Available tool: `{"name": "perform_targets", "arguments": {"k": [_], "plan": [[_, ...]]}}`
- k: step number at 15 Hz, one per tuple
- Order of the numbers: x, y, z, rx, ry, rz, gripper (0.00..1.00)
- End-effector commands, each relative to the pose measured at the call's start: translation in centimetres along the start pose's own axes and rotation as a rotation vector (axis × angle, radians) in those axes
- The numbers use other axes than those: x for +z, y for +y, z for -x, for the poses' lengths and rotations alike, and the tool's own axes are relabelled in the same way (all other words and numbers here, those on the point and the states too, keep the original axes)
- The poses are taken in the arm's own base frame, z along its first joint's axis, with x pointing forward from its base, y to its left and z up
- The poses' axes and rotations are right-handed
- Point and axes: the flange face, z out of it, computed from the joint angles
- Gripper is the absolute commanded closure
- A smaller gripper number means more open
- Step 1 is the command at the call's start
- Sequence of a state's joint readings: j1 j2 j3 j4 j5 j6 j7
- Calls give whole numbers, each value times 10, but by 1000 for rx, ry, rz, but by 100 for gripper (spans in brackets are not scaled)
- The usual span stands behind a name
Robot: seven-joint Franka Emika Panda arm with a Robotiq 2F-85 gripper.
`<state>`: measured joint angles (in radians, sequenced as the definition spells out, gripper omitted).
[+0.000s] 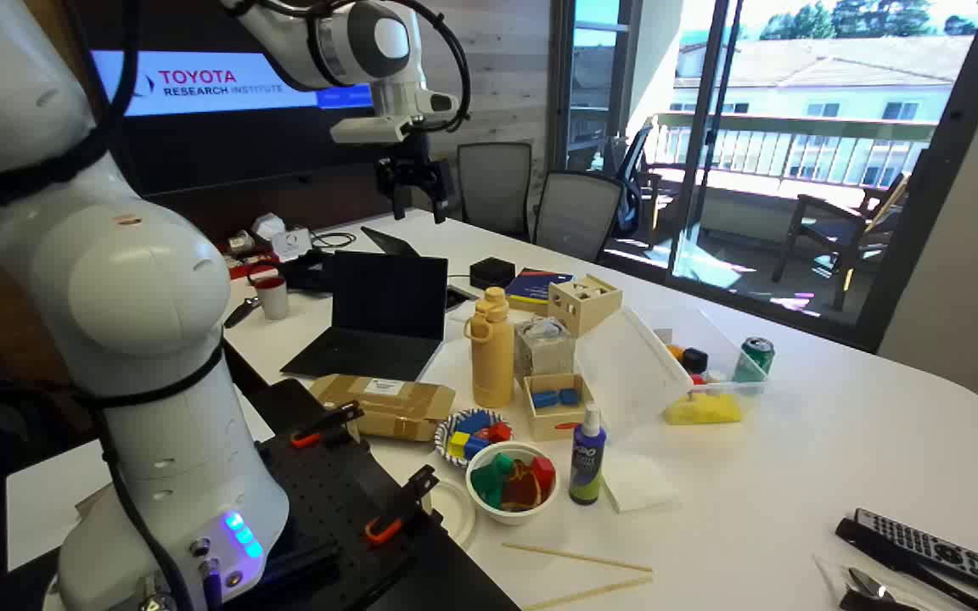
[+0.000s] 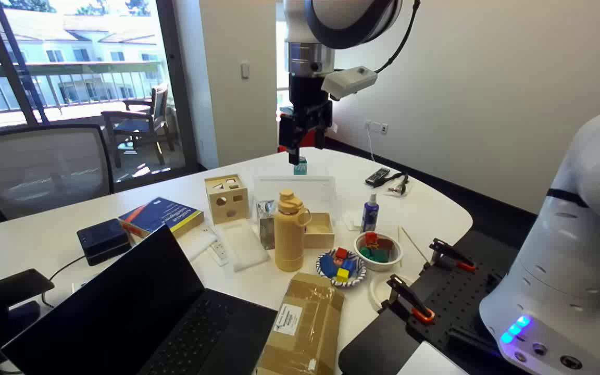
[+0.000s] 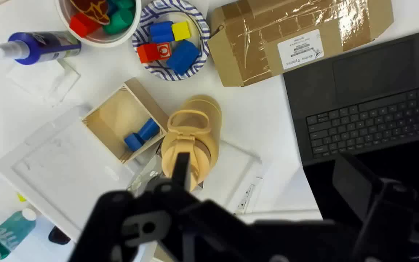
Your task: Remove the blue block from the box and put it inside the bowl
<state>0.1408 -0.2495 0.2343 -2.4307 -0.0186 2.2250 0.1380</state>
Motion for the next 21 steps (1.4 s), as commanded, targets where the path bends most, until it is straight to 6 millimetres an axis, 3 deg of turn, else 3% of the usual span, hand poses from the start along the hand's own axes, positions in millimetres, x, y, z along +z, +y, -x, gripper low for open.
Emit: {"name": "perform_targets", "arguments": {"k": [1, 12, 13, 17, 21], "plan": [[0, 0, 0, 0, 0, 0, 0], [-1, 0, 0, 0, 0, 0, 0], [7, 6, -10, 22, 4, -21, 0], [60, 76, -54, 102, 72, -120, 0], [120, 172, -78, 260, 120, -179, 0]]}}
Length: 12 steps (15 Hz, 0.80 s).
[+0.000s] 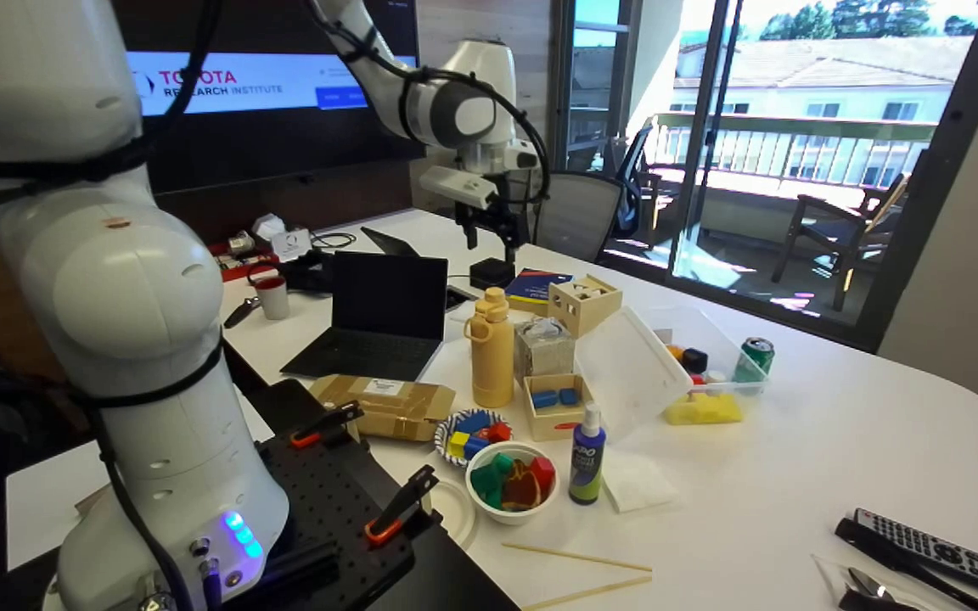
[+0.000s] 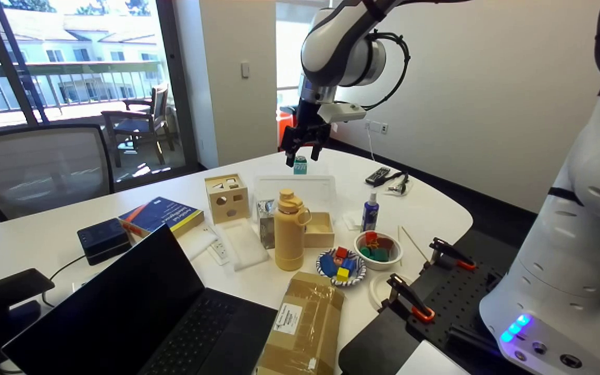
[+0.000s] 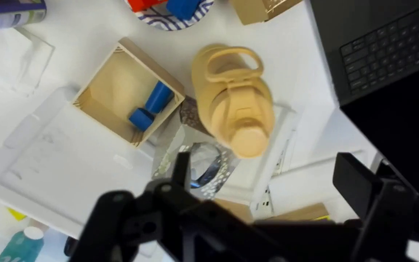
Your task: Remove the blue block from the box and put it inside the bowl
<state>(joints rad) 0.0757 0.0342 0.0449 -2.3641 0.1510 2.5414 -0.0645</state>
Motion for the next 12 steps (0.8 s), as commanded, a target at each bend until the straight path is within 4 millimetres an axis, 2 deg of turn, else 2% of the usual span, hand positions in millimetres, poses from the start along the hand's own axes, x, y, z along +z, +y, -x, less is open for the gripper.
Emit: {"name": "perform_targets", "arguments": {"k": [1, 4, 5, 9, 12], "plan": [[43, 75, -36, 111, 28, -53, 0], [84, 112, -50, 182, -3, -88, 0], [104, 118, -54, 207, -24, -95, 0], [165, 134, -60, 283, -81, -83, 0], [197, 142, -59, 359, -117, -61, 0]]}}
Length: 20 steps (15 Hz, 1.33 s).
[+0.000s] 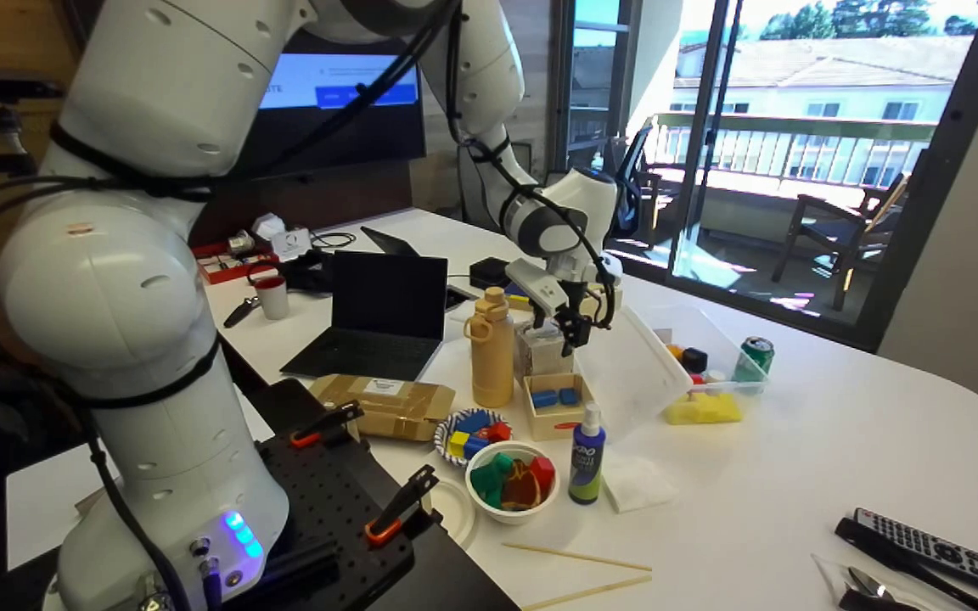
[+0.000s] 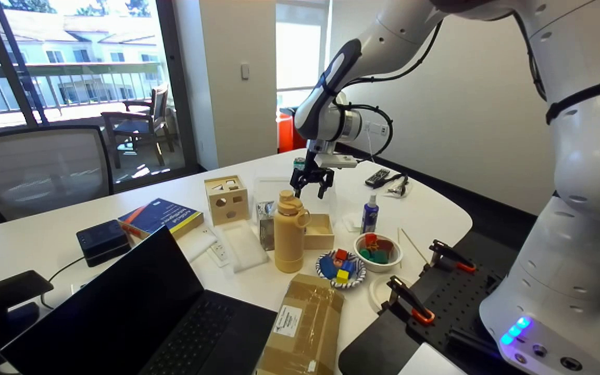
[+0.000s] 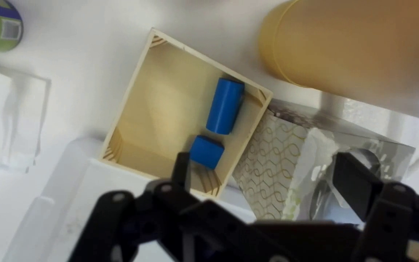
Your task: Remove the blue block from the box and put it inside the bowl
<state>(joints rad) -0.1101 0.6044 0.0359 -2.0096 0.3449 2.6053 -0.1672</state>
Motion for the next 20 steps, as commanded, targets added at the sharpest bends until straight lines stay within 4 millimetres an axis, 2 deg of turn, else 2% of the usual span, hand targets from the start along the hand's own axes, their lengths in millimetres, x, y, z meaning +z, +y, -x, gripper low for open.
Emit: {"name": "perform_targets", "arguments": {"k": [1, 6, 12, 20], "plan": [[29, 11, -13, 99, -10, 20, 0], [69, 25, -16, 213, -49, 44, 0], [99, 37, -19, 296, -76, 72, 0], [131, 38, -30, 322, -105, 88, 0]]}}
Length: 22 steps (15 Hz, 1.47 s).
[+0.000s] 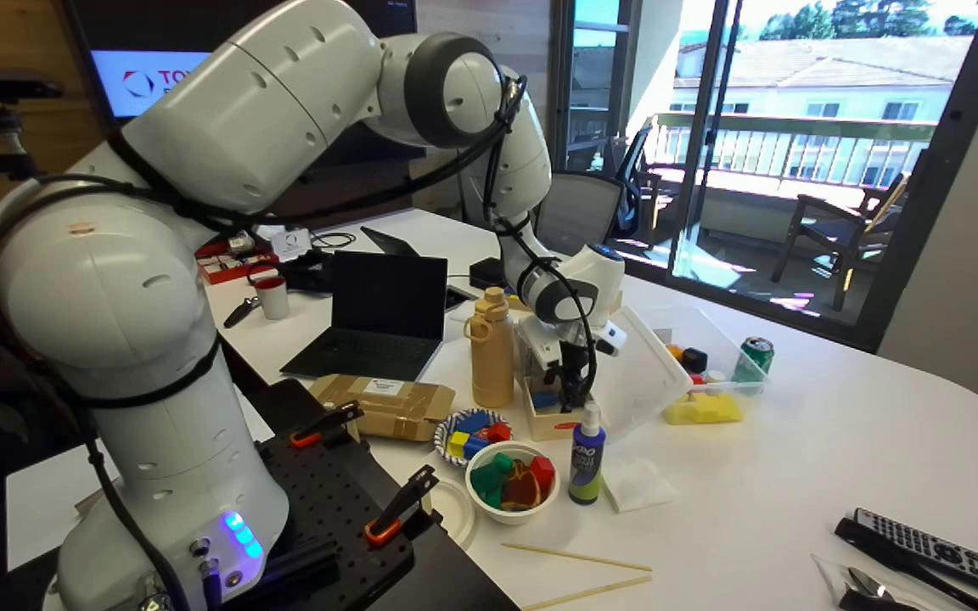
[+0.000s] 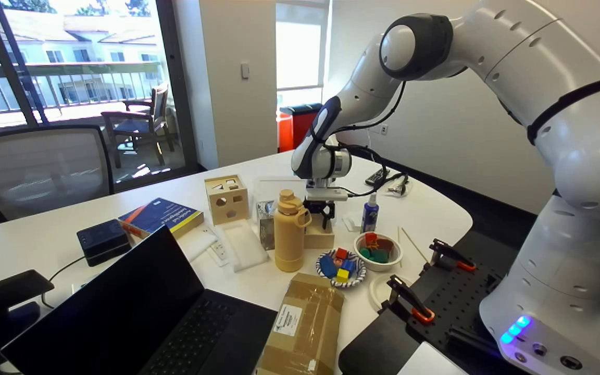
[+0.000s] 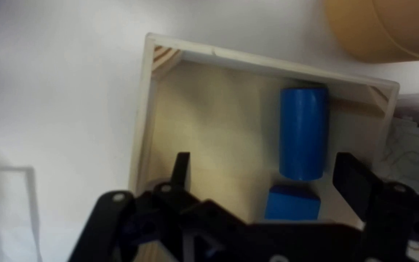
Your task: Remove the blue block from the box and put it inside the bowl
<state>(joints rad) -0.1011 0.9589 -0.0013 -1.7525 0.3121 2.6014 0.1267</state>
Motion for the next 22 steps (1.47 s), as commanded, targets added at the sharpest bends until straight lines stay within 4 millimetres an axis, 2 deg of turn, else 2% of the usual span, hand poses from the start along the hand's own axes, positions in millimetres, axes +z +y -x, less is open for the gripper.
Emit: {"name": "perform_targets", "arguments": {"k": [1, 9, 13, 22], "plan": [[7, -5, -10, 19, -16, 30, 0], [17, -5, -11, 34, -61, 70, 0], [16, -5, -8, 39, -30, 41, 0], [28, 11, 16, 90, 96, -26, 0]]}}
